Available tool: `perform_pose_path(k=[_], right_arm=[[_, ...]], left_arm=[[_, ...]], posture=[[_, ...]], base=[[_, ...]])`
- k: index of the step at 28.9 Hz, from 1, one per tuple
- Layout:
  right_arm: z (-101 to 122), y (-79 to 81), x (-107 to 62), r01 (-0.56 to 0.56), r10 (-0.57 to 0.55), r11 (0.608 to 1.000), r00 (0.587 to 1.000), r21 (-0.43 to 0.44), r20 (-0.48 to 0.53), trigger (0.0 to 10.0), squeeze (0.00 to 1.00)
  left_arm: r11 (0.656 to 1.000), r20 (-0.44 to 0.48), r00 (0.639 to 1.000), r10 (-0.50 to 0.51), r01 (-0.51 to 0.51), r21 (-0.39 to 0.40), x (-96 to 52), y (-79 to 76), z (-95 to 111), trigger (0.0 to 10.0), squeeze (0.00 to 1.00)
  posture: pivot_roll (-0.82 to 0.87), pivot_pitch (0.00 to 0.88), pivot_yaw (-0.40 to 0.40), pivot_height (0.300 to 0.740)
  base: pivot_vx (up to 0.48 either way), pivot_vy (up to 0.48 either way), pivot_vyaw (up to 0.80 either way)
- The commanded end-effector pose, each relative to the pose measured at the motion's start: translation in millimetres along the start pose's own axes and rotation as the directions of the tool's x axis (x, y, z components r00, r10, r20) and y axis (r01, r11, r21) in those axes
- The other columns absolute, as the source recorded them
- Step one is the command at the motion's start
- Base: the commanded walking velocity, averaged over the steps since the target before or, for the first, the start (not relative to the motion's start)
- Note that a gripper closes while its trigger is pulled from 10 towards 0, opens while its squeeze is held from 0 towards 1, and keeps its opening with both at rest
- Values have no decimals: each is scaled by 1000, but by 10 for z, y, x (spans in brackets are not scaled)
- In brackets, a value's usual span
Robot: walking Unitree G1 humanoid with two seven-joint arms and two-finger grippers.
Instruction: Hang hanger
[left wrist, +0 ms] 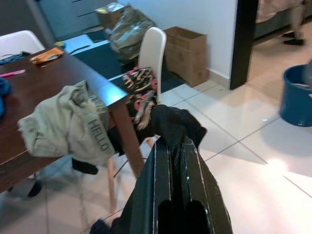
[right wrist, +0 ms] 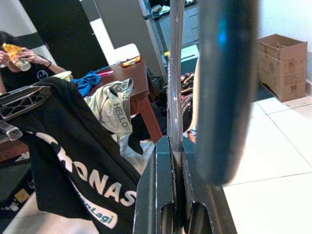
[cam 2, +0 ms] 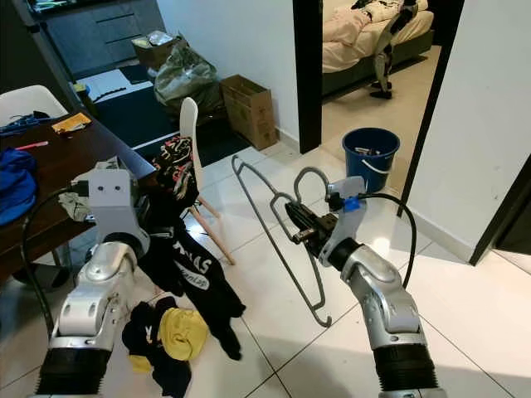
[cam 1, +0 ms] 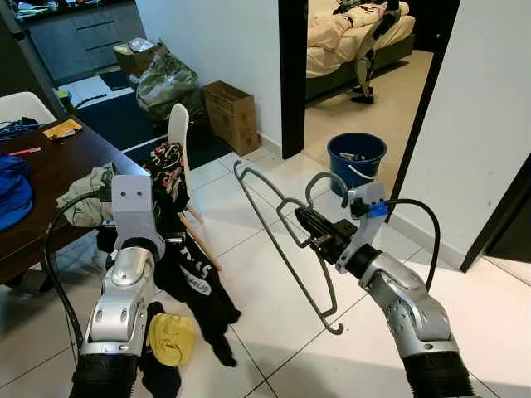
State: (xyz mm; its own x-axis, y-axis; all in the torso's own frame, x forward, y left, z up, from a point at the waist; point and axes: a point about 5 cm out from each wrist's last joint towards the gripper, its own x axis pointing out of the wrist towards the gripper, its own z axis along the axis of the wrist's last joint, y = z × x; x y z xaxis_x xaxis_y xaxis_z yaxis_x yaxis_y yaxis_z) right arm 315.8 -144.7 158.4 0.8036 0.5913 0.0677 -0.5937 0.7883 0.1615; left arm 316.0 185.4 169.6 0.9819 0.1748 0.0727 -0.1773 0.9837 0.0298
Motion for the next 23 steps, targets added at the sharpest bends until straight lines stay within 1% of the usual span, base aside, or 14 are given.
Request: perform_pose_path(k=[1,2,4,9,16,23], right_arm=[[20,66,7,-28,28,1000,999,0,31,10000,0],[20,66,7,-28,28,1000,999,0,31,10000,0],[14,85,7,-34,34,999,999,-1,32,10000,0],[11,96,7,-39,39,999,999,0,34,10000,0],[14,103,-6,-41,41,999,998,1,40,10000,0],[2,112,-9,-40,40,999,998,-5,40,10000,0]], left_arm=[[1000,16,1000,-22,23,-9,-27,5,29,10000,0],[1000,16,1000,-22,23,-9,-27,5,29,10000,0],[998,8,998,-55,55,-13,-37,-28,29,10000,0],[999,1,999,-39,39,-16,-25,-26,20,10000,0],[1000,-10,1000,-20,20,1,-19,-24,-7,10000,0],[1000,1,1000,-24,24,-4,-17,-27,11,10000,0]], posture=[[-1,0,92,740],[-1,0,92,740],[-1,0,92,740],[-2,0,95,740],[-3,0,101,740],[-2,0,100,740]], base=[[0,-341,769],[0,-341,769],[242,-412,769],[48,-428,769],[0,0,769],[0,0,768]])
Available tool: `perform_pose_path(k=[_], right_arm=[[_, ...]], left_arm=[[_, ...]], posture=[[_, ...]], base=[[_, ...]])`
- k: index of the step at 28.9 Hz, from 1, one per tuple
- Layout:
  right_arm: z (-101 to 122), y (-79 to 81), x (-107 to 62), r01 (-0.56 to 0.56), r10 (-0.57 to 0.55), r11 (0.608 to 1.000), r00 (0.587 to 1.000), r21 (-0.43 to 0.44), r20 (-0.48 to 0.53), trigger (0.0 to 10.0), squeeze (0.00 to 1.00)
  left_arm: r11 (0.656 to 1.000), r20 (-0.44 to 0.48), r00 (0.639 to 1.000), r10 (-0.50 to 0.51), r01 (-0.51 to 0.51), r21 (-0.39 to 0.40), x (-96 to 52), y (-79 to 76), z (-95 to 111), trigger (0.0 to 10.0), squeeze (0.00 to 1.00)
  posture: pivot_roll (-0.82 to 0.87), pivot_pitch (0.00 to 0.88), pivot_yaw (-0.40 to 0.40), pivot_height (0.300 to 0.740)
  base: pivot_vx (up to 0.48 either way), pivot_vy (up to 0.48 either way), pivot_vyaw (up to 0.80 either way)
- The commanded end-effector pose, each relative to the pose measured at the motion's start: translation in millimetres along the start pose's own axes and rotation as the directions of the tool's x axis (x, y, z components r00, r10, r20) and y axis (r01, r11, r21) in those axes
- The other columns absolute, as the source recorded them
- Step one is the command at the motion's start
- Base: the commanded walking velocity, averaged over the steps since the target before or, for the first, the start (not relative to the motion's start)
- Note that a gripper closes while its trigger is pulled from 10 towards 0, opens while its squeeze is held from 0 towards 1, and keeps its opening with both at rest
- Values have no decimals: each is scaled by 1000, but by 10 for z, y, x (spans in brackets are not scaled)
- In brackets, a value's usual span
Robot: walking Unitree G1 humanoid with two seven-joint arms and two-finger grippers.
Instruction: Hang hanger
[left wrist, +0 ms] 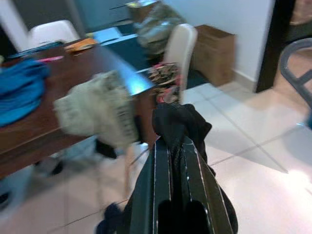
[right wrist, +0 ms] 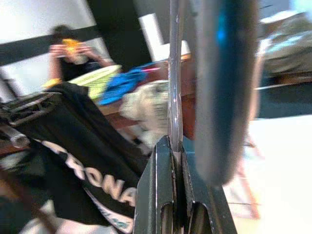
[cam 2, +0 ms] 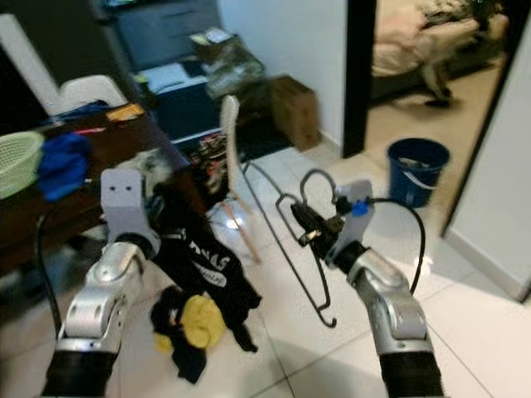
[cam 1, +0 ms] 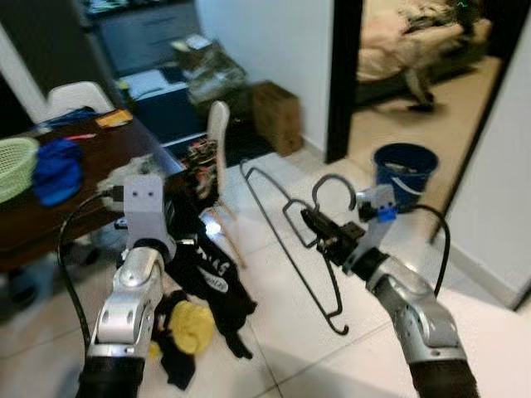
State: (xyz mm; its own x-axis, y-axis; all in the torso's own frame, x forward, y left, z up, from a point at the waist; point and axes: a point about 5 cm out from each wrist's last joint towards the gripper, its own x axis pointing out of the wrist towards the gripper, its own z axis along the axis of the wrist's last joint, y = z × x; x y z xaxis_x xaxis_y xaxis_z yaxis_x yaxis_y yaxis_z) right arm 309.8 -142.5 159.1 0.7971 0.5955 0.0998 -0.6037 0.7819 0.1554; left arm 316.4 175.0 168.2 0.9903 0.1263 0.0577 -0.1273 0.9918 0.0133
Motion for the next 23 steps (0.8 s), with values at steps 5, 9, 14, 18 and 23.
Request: perform_pose_path(k=[5,9,14,18,23], right_arm=[[17,36,31,4,-3,1000,999,-6,32,10000,0],[25,30,31,8,-8,1000,999,2,38,10000,0],[51,32,27,3,-3,1000,999,5,52,10000,0],[60,51,10,-30,30,1000,998,0,51,10000,0],[65,88,-4,-65,65,998,997,-16,48,10000,0]], left_arm=[[1000,11,1000,29,-29,12,-3,79,20,10000,0],[1000,9,1000,29,-29,11,-2,78,19,10000,0],[1000,11,1000,26,-26,10,6,69,27,10000,0],[1000,7,1000,22,-22,12,6,59,10,10000,0],[1000,-10,1000,19,-19,25,-18,59,-55,10000,0]], posture=[[-2,0,103,740],[-2,0,103,740],[-2,0,103,740],[-2,0,103,740],[-2,0,103,740]], base=[[0,0,433],[0,0,0],[0,0,0],[0,0,198],[0,0,794]])
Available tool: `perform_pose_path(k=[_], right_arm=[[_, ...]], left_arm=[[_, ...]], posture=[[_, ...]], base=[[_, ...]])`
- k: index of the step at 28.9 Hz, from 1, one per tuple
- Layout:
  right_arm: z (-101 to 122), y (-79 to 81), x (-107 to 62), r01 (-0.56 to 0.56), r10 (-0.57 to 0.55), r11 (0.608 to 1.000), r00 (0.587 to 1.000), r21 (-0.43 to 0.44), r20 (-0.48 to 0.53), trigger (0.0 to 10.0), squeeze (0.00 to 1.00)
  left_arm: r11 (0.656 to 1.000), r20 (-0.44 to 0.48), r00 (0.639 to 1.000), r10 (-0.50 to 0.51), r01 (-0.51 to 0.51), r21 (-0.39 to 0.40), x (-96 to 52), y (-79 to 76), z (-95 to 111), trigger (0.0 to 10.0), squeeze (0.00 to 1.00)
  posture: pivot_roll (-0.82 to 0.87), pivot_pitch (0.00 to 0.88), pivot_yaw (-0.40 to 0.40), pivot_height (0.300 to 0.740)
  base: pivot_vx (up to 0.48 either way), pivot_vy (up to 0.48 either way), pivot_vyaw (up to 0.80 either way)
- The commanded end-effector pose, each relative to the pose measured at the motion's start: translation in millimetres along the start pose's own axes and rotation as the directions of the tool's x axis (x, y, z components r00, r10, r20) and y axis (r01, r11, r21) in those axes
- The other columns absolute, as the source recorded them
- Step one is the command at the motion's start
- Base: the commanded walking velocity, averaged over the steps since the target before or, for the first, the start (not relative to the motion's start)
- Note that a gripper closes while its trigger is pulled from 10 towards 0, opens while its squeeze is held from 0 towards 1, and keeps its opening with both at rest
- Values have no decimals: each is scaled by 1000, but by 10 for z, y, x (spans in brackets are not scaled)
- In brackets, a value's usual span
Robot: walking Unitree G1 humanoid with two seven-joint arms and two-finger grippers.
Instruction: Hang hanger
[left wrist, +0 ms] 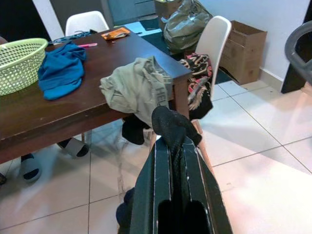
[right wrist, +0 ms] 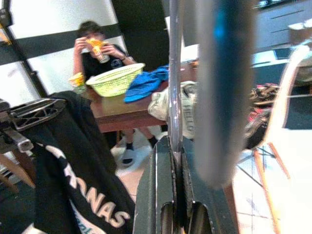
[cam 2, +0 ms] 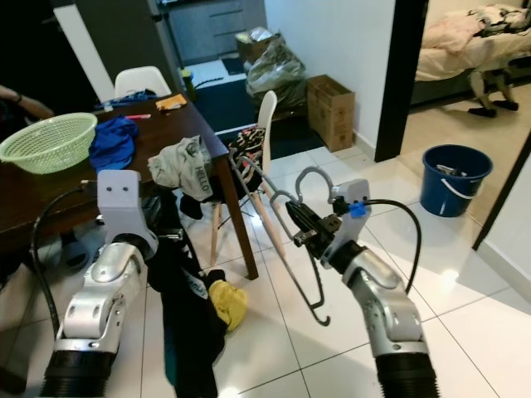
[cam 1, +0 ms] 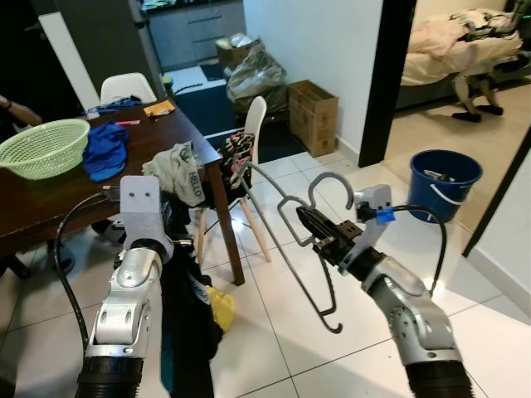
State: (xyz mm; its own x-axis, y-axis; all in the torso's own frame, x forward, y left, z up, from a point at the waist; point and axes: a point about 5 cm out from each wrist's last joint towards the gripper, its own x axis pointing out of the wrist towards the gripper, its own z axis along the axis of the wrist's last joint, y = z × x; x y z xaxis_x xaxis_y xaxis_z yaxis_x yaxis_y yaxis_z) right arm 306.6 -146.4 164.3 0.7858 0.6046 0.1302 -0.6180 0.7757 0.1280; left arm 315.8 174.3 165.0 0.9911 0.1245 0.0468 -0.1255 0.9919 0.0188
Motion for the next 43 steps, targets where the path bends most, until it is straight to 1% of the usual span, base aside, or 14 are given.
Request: perform_pose_path(k=[1,8,15,16,21,23,26,28,29,32,34,35,39,43], right_arm=[[8,91,41,-47,46,999,999,11,21,10000,0],[38,106,38,-66,65,998,997,5,32,10000,0],[34,88,26,-57,57,998,998,-8,27,10000,0],[36,68,23,-36,37,999,999,-22,31,10000,0],[43,23,19,0,0,1000,999,-4,47,10000,0],[51,17,18,-1,1,1000,999,-1,50,10000,0],[49,11,19,2,-2,1000,999,-3,46,10000,0],[44,0,23,10,-10,1000,999,-2,40,10000,0],[44,-3,28,12,-12,1000,999,0,41,10000,0],[46,-4,31,11,-11,1000,999,1,43,10000,0],[56,2,42,8,-9,1000,999,7,53,10000,0],[56,2,42,8,-9,1000,999,7,53,10000,0],[73,32,63,-9,8,1000,997,17,71,10000,0],[82,50,73,-18,16,1000,997,22,81,10000,0]], left_arm=[[1000,1,1000,21,-21,20,-9,66,-25,10000,0],[999,-1,1000,19,-19,28,-18,48,-37,10000,0],[999,0,1000,19,-19,28,-20,36,-37,10000,0],[1000,0,1000,18,-18,26,-22,32,-38,10000,0],[1000,30,999,-13,12,16,-33,11,0,10000,0],[999,64,998,-27,26,25,-34,18,64,10000,0],[999,82,996,-24,22,28,-23,40,112,10000,0],[999,109,994,-13,9,31,2,84,196,10000,0],[999,140,990,-3,-4,47,26,127,285,10000,0],[998,158,987,1,-10,60,38,148,337,10000,0],[997,188,982,4,-19,77,53,176,423,10000,0],[997,188,982,4,-19,77,53,176,423,10000,0],[995,244,970,19,-42,90,74,230,597,10000,0],[995,253,967,18,-43,93,74,233,622,10000,0]], posture=[[-2,0,103,740],[-7,0,97,740],[-10,0,94,740],[-11,0,92,740],[-12,0,91,740],[-13,0,89,740],[-13,0,89,740],[-12,0,86,740],[-11,0,86,740],[-11,0,87,740],[-9,0,88,740],[-9,0,88,740],[-6,0,89,740],[-5,0,92,740]], base=[[0,0,794],[0,0,794],[0,0,794],[0,0,556],[0,0,0],[240,0,0],[480,0,0],[480,0,0],[480,0,0],[480,0,0],[480,0,0],[480,0,0],[480,0,0],[480,0,0]])
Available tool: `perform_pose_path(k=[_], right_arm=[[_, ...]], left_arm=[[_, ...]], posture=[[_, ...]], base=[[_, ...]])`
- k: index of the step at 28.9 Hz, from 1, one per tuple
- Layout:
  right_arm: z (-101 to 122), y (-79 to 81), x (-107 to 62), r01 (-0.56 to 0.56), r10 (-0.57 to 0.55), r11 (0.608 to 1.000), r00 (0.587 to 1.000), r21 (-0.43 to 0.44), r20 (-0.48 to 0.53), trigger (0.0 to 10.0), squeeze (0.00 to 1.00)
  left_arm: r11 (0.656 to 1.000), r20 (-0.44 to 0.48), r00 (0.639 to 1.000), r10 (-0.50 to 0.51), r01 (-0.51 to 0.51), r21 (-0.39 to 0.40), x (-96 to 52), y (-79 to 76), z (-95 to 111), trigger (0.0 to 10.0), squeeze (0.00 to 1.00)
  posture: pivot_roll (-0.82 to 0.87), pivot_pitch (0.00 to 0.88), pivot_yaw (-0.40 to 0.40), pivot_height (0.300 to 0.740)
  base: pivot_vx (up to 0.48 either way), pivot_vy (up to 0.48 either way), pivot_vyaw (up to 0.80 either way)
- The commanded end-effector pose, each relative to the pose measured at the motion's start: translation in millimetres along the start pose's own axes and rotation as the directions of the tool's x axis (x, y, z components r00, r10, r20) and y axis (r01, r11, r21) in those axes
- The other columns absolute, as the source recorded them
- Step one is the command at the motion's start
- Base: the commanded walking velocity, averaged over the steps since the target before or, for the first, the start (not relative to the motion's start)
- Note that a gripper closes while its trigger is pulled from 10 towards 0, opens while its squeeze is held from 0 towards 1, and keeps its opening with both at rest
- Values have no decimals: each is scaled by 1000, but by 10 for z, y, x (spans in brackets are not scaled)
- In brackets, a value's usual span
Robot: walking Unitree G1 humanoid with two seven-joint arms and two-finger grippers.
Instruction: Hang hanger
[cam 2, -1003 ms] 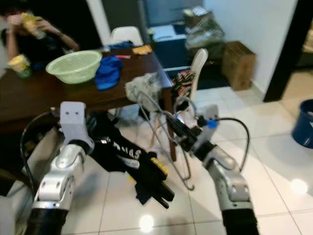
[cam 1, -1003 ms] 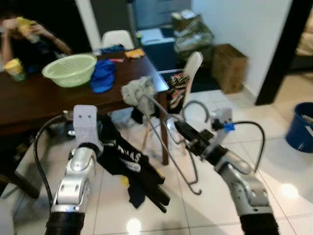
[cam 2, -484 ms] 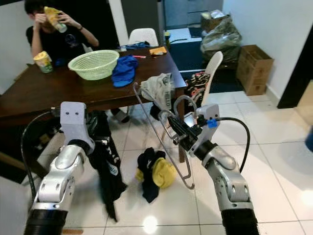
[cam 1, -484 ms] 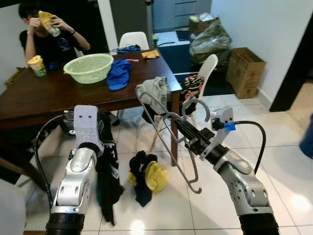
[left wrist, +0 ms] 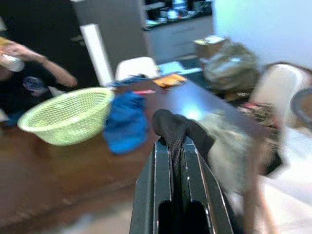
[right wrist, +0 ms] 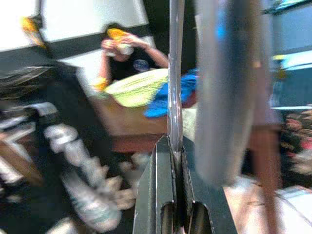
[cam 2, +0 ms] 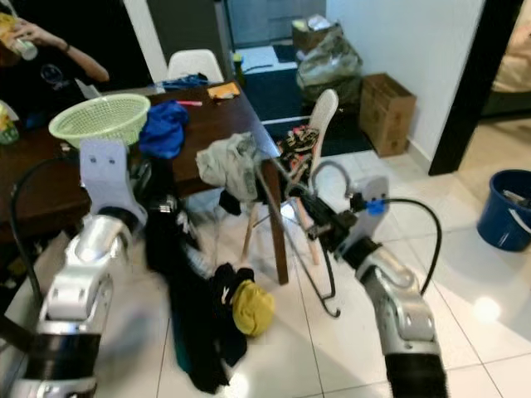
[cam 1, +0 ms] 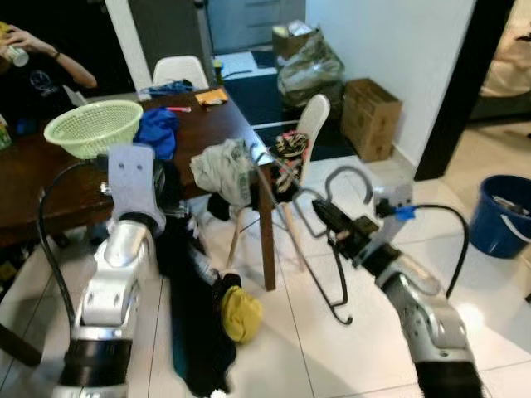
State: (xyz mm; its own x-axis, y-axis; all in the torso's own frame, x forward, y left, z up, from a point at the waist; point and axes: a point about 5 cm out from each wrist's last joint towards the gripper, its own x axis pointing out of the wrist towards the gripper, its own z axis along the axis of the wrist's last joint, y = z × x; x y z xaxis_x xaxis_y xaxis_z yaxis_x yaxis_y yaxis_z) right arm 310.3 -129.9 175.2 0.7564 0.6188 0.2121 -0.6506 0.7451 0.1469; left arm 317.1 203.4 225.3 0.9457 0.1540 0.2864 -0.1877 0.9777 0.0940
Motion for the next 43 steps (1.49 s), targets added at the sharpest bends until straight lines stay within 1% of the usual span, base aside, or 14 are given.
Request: perform_pose_path(k=[1,10,16,19,22,30,31,32,34,35,37,39,41,43], right_arm=[[16,-60,-69,21,-21,1000,1000,-3,6,10000,0],[38,-38,-53,10,-10,1000,1000,2,25,10000,0],[31,-19,-47,1,-1,1000,1000,6,29,10000,0],[31,-19,-47,1,-1,1000,1000,6,29,10000,0],[26,-10,-45,-5,5,1000,1000,10,29,10000,0],[21,-7,-46,-11,11,1000,1000,11,26,10000,0],[14,-8,-48,-13,13,1000,1000,9,21,10000,0],[14,-8,-48,-13,13,1000,1000,9,21,10000,0],[0,-8,-52,-15,15,1000,1000,5,11,10000,0],[0,-8,-52,-15,15,1000,1000,5,11,10000,0],[-7,-7,-54,-15,15,1000,1000,3,5,10000,0],[-7,-10,-55,-15,15,1000,1000,2,3,10000,0],[-7,-14,-54,-14,14,1000,1000,0,1,10000,0],[-9,-17,-53,-13,13,1000,1000,0,-2,10000,0]], left_arm=[[1000,15,1000,-21,21,10,0,-66,36,10000,0],[999,18,999,-38,37,9,-17,-125,53,10000,0],[999,40,999,-31,30,17,10,-103,131,10000,0],[999,40,999,-31,30,17,10,-103,131,10000,0],[999,68,998,-10,7,43,32,-65,212,10000,0],[997,92,996,17,-23,67,49,-3,278,10000,0],[995,94,994,51,-58,82,56,55,295,10000,0],[995,94,994,51,-58,82,56,55,295,10000,0],[984,88,986,142,-150,100,63,199,296,10000,0],[984,88,986,142,-150,100,63,199,296,10000,0],[974,79,979,190,-198,109,63,277,283,10000,0],[975,82,980,183,-192,114,67,273,292,10000,0],[980,95,982,166,-175,97,83,250,336,10000,0],[983,121,982,142,-154,95,118,251,417,10000,0]], posture=[[-5,0,92,740],[-2,0,96,740],[2,0,98,740],[2,0,98,740],[6,0,95,740],[9,0,92,740],[10,0,90,740],[10,0,90,740],[9,0,89,740],[9,0,89,740],[9,0,89,740],[7,0,87,740],[7,0,87,740],[7,0,86,740]], base=[[480,0,0],[480,0,0],[480,0,0],[480,0,0],[330,0,0],[339,0,0],[371,0,0],[371,0,0],[141,0,0],[0,0,0],[0,0,0],[0,0,0],[0,0,0],[0,0,0]])
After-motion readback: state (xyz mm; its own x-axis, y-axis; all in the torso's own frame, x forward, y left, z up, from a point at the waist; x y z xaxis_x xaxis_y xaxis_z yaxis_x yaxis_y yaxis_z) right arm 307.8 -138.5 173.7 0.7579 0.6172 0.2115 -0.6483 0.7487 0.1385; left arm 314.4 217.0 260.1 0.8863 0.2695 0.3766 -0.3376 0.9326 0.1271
